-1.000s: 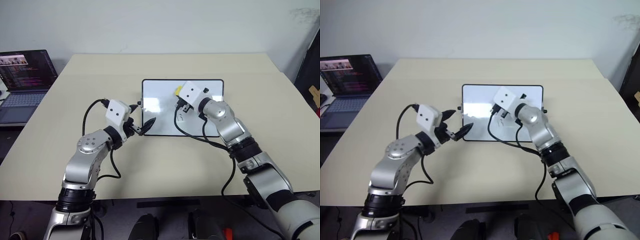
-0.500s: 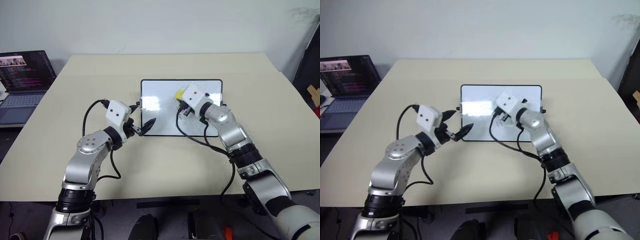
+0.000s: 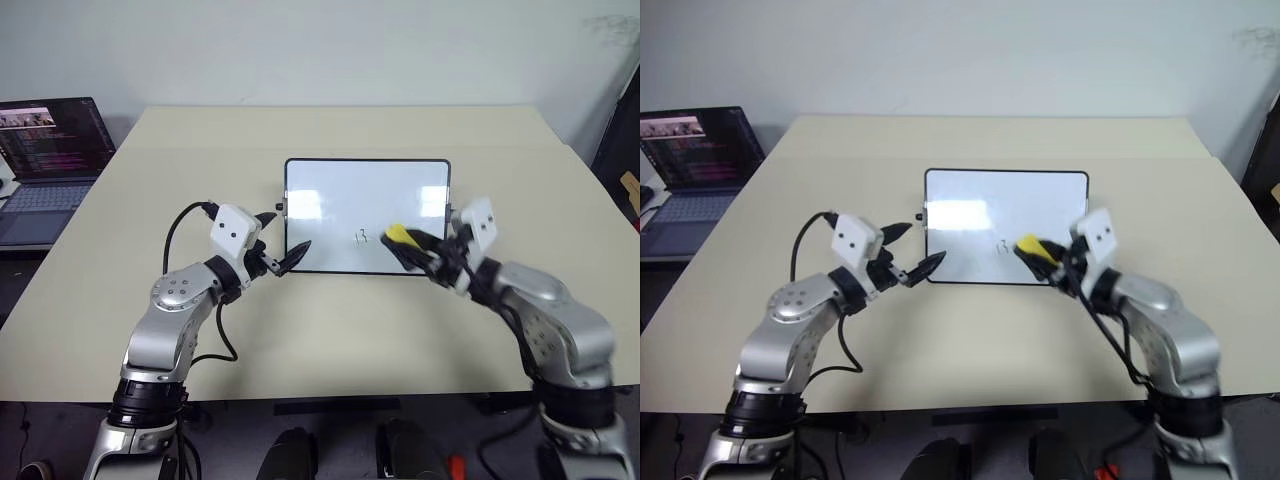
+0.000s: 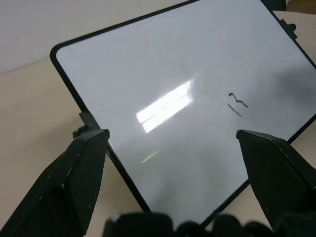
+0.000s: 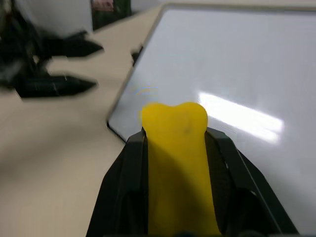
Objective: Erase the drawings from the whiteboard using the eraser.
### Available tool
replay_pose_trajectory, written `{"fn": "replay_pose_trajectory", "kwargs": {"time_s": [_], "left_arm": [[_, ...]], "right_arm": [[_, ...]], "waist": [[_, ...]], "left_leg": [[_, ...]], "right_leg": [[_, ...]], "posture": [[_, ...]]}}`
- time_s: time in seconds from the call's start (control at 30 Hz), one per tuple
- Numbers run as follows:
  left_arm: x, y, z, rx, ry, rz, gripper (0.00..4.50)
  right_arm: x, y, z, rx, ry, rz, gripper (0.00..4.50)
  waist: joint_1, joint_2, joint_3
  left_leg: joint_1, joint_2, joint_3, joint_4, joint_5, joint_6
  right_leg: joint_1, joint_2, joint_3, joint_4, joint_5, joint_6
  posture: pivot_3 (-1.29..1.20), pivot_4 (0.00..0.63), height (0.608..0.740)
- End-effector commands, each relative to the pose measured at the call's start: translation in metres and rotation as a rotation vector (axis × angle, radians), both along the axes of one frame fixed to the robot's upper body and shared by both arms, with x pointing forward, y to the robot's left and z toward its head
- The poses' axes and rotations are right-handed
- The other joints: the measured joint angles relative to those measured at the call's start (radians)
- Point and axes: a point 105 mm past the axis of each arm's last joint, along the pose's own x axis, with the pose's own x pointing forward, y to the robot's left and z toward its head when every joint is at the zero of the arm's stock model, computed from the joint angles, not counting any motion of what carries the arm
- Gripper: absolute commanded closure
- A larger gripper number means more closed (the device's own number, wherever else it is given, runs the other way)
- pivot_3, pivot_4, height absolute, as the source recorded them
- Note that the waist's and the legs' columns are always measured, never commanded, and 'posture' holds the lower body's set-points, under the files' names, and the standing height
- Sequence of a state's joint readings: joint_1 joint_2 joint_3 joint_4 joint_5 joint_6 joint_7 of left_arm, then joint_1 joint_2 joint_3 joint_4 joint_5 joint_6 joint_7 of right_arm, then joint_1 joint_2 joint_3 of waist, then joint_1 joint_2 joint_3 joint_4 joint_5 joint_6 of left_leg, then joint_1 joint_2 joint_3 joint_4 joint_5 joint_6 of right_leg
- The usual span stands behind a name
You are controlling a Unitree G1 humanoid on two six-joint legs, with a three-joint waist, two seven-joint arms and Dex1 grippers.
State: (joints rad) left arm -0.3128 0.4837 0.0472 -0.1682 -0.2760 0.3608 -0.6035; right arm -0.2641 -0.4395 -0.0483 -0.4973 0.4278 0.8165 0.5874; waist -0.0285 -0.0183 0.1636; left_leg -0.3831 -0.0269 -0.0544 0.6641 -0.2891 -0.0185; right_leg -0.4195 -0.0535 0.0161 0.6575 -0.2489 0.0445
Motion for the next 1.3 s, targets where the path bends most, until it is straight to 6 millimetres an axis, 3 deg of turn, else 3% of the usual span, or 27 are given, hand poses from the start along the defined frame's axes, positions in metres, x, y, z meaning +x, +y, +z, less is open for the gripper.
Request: {"fn": "replay_pose_trajectory", "kwargs": {"time_s": [0.03,0.17,0.4,0.57,0.73,1.0,1.13,1.3], "left_arm": [[-0.008,0.003,0.013,-0.03,-0.062,-0.006,0.0],[-0.016,0.007,-0.006,0.001,-0.008,-0.01,0.0],[-0.015,0.008,-0.01,-0.004,0.027,-0.022,0.0],[-0.012,0.005,-0.008,0.004,0.022,-0.026,0.0],[-0.012,-0.004,-0.007,0.013,0.019,-0.056,0.0],[-0.013,-0.012,-0.008,0.047,0.013,-0.093,0.0],[-0.013,-0.015,-0.007,0.04,0.012,-0.105,0.0],[-0.011,-0.016,-0.005,0.042,0.007,-0.11,0.0]], "right_arm": [[-0.012,0.0,0.005,-0.052,-0.119,-0.036,3.29],[-0.014,-0.009,-0.003,-0.054,-0.176,-0.167,3.29],[-0.009,0.003,-0.007,-0.172,-0.304,-0.174,3.29],[0.016,0.026,-0.005,-0.32,-0.425,-0.124,3.29],[0.043,0.058,0.013,-0.326,-0.483,-0.062,3.29],[0.091,0.063,0.023,-0.348,-0.504,-0.112,3.29],[0.097,0.062,0.008,-0.386,-0.471,-0.105,3.29],[0.084,0.06,-0.033,-0.493,-0.394,-0.027,3.29]], "waist": [[-0.005,0.0,0.0],[-0.004,0.0,0.0],[0.0,0.0,0.0],[-0.005,-0.001,0.0],[-0.003,-0.001,0.0],[-0.001,-0.001,0.0],[-0.001,-0.001,0.0],[-0.002,-0.001,0.0]], "left_leg": [[0.001,0.0,0.001,0.0,0.0,0.0],[0.003,0.001,0.002,0.0,0.0,0.0],[0.005,-0.001,0.0,0.001,0.0,0.0],[0.008,0.0,0.0,0.001,0.0,0.0],[0.011,0.0,0.0,0.0,0.0,0.0],[0.01,0.0,0.0,0.0,0.0,0.0],[0.01,0.0,0.0,-0.001,0.0,0.0],[0.009,0.0,0.0,-0.001,0.0,0.0]], "right_leg": [[0.0,0.0,0.001,0.001,0.0,0.0],[0.001,0.001,0.001,0.002,0.0,0.0],[0.004,0.002,0.0,0.002,0.0,0.0],[0.007,0.004,0.0,0.002,0.0,0.0],[0.01,0.005,0.0,0.001,0.0,0.0],[0.009,0.004,0.0,0.0,0.0,0.0],[0.009,0.003,0.0,-0.001,0.0,0.0],[0.008,0.001,0.0,-0.001,0.0,0.0]], "posture": [[0.0,0.15,0.74],[0.0,0.15,0.74],[0.0,0.15,0.74],[0.0,0.15,0.74],[0.0,0.15,0.74],[0.0,0.15,0.74],[0.0,0.15,0.74],[0.0,0.15,0.74]]}}
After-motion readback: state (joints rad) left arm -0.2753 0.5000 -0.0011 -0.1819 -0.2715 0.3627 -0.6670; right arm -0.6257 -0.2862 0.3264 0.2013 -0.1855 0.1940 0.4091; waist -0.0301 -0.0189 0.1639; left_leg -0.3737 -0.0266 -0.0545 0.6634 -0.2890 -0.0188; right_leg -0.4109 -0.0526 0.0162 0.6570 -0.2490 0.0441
